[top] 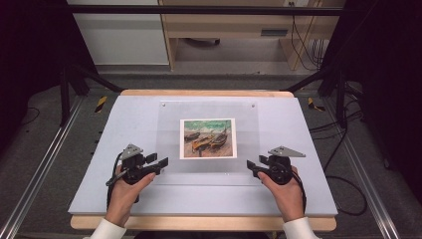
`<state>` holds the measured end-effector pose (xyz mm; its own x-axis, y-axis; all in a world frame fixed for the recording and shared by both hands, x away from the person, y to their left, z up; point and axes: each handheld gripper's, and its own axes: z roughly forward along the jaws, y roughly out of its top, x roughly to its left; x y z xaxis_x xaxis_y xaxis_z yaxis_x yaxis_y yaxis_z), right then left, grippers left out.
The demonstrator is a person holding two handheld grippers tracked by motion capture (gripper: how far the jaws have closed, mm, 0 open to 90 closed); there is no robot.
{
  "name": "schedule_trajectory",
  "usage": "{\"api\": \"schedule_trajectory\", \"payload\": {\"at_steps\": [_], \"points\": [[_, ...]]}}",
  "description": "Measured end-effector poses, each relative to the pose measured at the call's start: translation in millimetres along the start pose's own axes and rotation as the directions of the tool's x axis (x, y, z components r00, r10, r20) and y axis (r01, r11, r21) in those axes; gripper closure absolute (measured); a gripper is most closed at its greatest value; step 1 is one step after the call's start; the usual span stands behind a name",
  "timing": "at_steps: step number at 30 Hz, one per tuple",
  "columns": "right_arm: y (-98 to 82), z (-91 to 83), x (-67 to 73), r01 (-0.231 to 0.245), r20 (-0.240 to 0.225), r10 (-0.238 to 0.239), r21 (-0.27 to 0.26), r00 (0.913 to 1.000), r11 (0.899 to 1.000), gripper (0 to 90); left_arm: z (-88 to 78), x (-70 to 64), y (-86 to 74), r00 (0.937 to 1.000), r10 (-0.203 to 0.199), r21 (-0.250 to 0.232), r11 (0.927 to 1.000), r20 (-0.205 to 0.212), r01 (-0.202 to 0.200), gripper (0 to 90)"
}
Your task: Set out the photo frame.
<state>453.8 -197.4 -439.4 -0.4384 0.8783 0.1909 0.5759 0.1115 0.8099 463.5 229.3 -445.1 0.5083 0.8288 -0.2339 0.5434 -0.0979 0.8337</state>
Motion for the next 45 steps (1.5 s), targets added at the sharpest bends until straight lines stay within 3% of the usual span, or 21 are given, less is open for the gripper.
{"api": "schedule_trajectory", "payload": {"at_steps": [45], "points": [[-12.1,-14.0,9.0,0.057,0.044,-0.058,0.007,0.9974,0.998,54.0,-13.3,-10.6,-10.2,0.999,0.017,-0.004,0.9998,-0.042,-0.017,53.5]]}}
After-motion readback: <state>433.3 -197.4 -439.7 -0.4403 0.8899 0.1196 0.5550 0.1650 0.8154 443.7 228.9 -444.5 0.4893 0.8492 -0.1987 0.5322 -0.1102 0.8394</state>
